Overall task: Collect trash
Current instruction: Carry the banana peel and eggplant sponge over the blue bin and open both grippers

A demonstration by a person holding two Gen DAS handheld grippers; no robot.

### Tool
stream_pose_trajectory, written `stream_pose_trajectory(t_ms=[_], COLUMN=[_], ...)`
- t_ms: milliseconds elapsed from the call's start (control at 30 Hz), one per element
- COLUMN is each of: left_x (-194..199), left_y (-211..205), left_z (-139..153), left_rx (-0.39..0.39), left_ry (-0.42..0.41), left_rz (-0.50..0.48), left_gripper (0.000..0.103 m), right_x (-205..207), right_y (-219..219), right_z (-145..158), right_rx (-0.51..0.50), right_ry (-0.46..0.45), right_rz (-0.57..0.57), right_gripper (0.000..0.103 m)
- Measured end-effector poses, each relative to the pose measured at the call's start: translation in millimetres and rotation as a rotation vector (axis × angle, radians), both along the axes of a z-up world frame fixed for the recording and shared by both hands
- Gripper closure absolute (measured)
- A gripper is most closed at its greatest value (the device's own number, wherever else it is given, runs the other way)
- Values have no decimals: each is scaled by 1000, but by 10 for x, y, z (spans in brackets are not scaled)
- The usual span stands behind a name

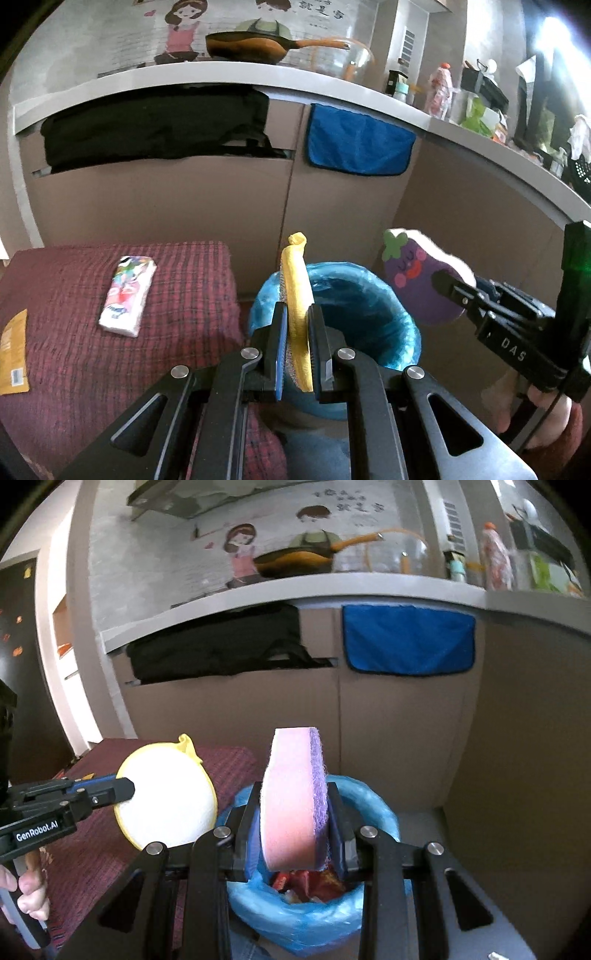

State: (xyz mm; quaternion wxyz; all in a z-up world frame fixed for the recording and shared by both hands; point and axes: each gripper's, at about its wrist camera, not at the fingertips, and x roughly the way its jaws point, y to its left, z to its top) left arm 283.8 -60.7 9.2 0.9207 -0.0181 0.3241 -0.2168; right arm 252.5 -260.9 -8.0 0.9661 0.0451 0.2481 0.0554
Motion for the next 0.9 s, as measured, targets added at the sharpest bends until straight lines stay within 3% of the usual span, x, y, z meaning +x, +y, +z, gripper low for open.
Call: stream_pose_trajectory(t_ms=[367,900], left_x=[277,639], left_y=[-321,-424], left_z=[-255,-629], left_rx=[21,29], left_ry=[45,130], left_rz=[-31,-24], left_gripper=[92,92], right_x=[119,463], right_y=[-242,-322], right_z=[-269,-581], right_rx=[18,25], right_ry=[57,126], right_rz=[-38,-32], right_gripper=[75,75])
